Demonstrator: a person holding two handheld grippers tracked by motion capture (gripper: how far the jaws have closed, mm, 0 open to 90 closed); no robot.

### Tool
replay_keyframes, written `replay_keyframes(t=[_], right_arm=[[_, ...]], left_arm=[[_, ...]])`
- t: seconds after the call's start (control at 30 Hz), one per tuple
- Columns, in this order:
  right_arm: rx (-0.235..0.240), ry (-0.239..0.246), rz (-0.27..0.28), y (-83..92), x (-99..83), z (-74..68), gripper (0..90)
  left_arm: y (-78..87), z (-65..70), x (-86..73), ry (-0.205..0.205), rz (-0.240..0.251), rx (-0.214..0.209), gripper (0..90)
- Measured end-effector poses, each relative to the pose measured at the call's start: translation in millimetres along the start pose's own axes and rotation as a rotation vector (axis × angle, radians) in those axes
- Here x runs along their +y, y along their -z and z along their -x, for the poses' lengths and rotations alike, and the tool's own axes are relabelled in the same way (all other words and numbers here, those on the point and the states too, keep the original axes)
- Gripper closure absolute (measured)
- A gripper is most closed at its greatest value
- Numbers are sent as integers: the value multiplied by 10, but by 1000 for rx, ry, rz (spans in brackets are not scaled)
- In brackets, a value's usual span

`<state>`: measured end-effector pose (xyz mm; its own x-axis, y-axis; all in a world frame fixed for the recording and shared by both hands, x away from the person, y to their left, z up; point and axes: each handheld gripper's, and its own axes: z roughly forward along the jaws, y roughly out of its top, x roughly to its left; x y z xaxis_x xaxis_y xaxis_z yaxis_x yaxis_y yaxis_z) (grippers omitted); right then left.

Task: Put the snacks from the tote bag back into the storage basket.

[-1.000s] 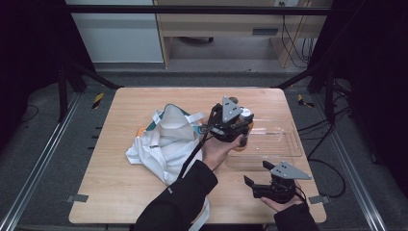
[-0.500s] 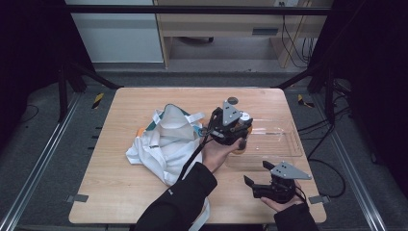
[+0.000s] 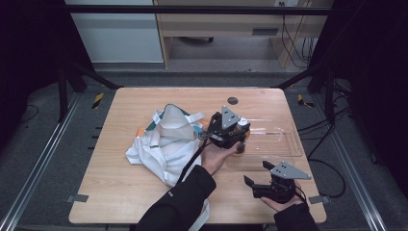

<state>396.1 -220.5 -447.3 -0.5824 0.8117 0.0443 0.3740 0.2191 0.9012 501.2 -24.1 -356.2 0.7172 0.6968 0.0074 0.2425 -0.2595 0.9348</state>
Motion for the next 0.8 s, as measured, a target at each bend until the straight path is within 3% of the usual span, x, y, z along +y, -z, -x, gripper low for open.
replay_keyframes(t=[0.8], right_arm=[[-2, 2, -5, -6, -3, -1, 133]], left_arm=[[-124, -10, -275, 5, -53, -6, 588]])
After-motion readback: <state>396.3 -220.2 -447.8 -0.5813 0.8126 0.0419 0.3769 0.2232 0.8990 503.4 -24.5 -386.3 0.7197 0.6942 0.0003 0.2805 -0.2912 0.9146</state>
